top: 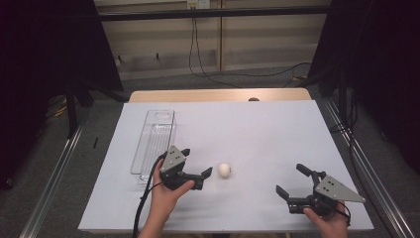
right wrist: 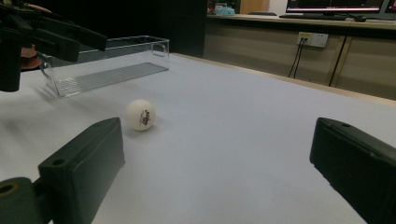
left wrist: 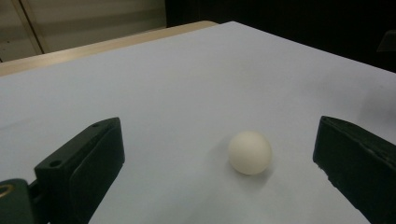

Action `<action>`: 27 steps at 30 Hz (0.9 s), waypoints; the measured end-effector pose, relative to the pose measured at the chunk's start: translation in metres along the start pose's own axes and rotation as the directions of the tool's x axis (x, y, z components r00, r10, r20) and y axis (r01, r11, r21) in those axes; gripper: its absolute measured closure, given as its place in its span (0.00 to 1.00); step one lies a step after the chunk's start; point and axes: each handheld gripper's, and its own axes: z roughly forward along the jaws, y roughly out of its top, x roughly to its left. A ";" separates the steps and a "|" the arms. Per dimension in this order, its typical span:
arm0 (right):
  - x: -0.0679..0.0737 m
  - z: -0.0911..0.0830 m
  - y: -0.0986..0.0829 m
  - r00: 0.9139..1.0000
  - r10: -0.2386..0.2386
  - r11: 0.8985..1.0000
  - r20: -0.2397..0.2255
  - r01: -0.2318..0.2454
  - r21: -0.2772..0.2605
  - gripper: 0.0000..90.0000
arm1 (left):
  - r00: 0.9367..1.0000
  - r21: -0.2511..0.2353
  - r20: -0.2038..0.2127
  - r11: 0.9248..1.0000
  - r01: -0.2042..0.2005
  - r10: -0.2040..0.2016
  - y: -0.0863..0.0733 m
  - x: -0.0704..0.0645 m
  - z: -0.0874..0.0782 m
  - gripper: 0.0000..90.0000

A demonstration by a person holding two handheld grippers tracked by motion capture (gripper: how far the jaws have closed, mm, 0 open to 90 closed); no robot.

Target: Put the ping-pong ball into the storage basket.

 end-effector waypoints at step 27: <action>0.000 0.000 0.000 1.000 0.007 1.000 0.001 -0.007 -0.001 0.03 | 1.000 0.032 0.019 0.999 -0.014 0.013 -0.001 -0.004 0.011 0.02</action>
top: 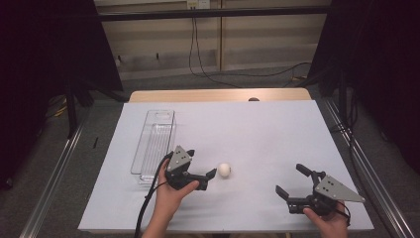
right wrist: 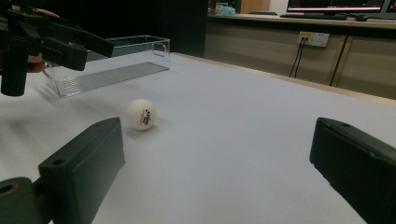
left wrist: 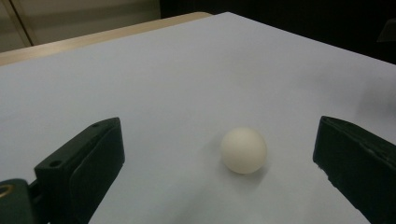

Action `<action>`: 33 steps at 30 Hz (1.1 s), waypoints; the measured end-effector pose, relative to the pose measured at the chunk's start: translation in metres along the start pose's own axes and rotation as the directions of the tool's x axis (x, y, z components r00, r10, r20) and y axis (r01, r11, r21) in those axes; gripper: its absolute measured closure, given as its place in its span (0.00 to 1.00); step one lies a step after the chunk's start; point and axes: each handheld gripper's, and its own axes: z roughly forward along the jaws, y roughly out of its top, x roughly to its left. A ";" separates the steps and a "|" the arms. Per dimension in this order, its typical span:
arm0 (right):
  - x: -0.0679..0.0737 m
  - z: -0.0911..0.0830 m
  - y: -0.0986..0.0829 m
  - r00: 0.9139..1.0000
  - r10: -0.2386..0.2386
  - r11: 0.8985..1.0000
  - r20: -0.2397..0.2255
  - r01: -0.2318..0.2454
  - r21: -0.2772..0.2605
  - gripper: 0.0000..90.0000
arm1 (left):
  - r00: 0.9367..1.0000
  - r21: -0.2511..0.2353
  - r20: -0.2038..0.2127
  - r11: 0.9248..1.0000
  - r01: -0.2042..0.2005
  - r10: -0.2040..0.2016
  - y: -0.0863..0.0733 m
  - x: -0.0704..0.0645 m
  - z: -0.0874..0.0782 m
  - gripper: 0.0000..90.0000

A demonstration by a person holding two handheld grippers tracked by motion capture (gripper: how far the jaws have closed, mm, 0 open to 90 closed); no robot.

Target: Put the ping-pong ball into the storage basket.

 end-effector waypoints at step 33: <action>0.000 0.000 0.000 1.000 0.002 1.000 -0.004 -0.002 0.002 0.03 | 1.000 0.055 0.017 0.998 0.004 -0.005 -0.001 -0.005 0.018 0.02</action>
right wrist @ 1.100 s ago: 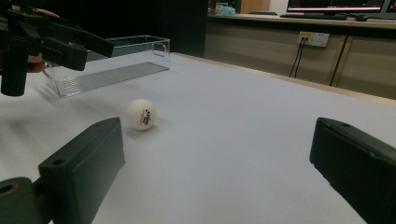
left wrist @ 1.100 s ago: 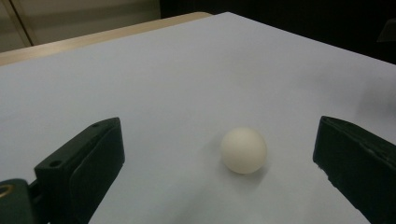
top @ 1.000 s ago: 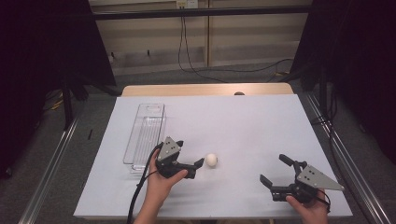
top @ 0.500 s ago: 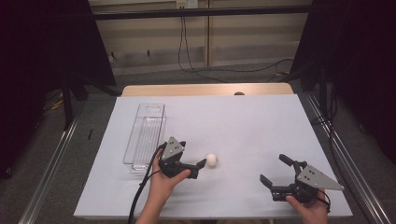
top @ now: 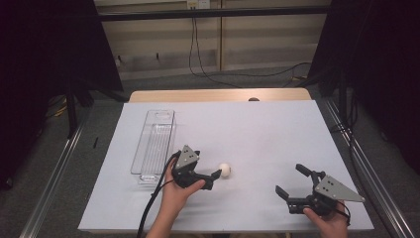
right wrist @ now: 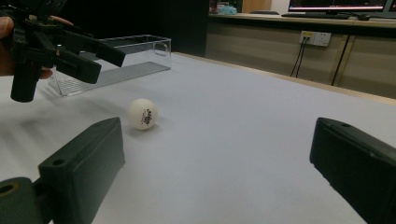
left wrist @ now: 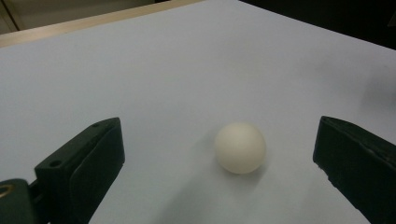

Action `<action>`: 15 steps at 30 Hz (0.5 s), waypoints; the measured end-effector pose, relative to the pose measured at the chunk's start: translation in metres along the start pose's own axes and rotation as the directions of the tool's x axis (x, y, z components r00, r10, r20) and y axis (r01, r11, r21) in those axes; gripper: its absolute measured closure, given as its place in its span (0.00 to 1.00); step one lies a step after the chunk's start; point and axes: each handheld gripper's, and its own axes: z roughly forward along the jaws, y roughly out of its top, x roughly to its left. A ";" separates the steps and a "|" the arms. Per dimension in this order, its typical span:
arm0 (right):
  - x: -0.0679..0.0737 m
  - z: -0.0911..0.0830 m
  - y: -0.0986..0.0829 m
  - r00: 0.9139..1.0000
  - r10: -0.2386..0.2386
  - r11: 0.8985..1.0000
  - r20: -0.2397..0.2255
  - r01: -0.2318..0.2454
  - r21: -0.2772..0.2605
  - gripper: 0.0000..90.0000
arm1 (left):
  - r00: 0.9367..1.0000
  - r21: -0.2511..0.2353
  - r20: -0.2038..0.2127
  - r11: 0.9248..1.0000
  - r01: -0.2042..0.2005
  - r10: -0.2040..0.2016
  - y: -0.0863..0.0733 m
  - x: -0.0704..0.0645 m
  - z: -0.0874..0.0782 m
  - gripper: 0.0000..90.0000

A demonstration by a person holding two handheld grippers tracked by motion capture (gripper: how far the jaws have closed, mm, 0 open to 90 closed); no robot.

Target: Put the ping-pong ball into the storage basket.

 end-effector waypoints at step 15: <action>0.000 0.000 0.000 1.000 0.002 1.000 -0.003 -0.002 0.000 0.03 | 1.000 0.039 0.005 0.999 -0.001 0.001 -0.001 -0.001 0.008 0.02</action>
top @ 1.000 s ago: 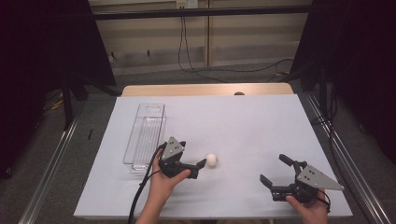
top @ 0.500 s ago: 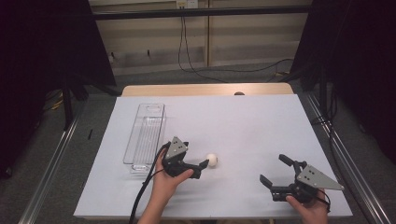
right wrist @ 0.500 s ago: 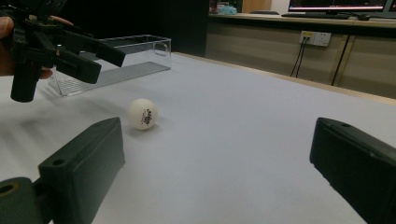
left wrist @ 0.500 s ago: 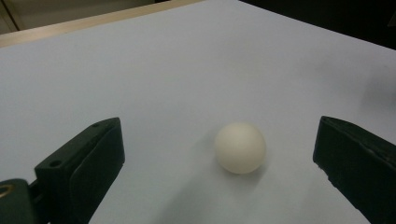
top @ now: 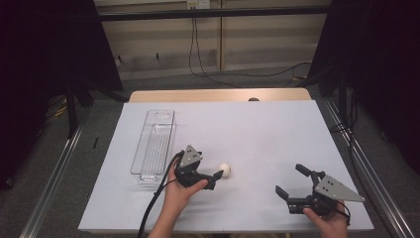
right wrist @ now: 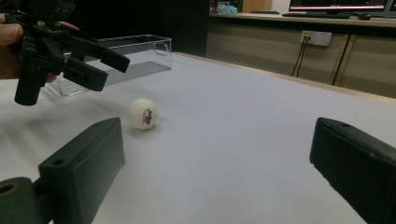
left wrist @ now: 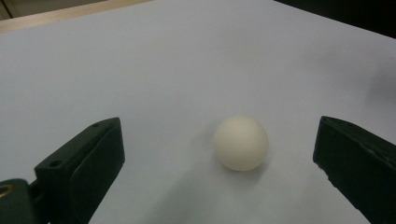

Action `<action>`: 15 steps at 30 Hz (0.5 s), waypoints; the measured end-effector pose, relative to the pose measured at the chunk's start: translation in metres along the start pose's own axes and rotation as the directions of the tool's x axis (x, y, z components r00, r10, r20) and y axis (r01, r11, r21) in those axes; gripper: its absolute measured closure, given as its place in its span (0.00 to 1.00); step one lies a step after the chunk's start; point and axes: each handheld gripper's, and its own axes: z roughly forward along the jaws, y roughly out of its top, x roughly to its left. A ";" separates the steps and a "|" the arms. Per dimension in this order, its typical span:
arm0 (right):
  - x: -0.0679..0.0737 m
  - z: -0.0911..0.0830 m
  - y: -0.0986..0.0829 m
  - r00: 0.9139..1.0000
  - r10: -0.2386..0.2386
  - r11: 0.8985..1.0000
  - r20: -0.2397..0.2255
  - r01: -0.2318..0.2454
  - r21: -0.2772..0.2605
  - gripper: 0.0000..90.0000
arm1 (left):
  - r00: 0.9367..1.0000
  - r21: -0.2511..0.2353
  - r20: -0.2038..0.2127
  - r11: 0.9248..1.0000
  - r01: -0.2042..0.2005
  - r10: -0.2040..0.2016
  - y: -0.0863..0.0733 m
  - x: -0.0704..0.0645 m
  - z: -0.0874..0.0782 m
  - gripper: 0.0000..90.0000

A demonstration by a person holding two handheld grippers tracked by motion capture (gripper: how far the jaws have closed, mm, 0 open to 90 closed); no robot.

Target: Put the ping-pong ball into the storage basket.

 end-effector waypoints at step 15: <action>0.000 0.000 0.000 1.000 -0.003 1.000 0.000 0.003 -0.001 0.03 | 1.000 0.037 -0.002 0.999 0.001 -0.001 0.001 -0.003 0.007 0.02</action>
